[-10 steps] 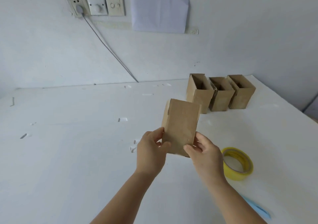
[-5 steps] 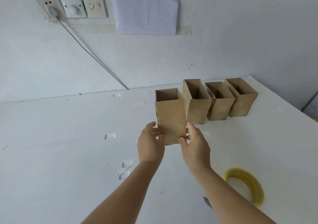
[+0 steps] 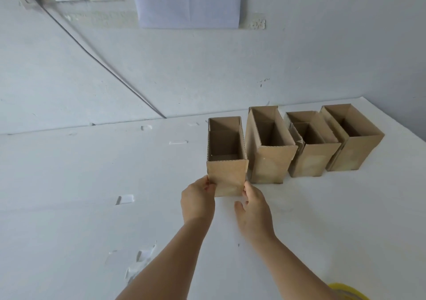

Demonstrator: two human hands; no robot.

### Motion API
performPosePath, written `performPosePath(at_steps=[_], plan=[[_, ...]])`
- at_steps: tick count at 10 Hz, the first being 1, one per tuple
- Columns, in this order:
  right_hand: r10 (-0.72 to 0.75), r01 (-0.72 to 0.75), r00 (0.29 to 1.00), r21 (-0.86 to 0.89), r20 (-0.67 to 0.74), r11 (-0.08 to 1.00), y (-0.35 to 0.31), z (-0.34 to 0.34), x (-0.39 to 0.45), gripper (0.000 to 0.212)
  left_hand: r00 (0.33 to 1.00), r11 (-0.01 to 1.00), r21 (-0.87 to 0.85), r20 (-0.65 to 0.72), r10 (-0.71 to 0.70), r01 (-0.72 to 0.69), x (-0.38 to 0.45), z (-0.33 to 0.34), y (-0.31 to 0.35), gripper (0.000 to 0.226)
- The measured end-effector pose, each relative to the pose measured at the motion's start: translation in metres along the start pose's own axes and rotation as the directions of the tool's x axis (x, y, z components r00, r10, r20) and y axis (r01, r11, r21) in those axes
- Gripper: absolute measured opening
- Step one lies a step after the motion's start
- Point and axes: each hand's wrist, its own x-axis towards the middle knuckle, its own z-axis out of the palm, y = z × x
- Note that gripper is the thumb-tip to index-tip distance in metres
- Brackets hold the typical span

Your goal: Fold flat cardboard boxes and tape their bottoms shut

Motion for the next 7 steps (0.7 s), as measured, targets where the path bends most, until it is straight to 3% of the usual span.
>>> performPosePath(at_steps=[4,5,7], plan=[[0.018,-0.019,1.0,-0.061,-0.011,0.998,0.0,0.005,0.025,0.067,0.999,0.999,0.013,0.019,0.041,-0.041,0.017,0.009,0.006,0.021],[0.009,-0.007,1.0,-0.073,0.025,0.997,0.001,0.0,0.021,0.068,0.993,0.983,0.168,0.098,0.061,-0.077,0.011,0.005,0.008,0.02],[-0.03,0.067,0.988,-0.245,0.151,0.967,0.001,-0.023,0.005,0.071,0.952,0.799,0.528,0.246,0.181,-0.288,-0.016,-0.01,0.005,0.033]])
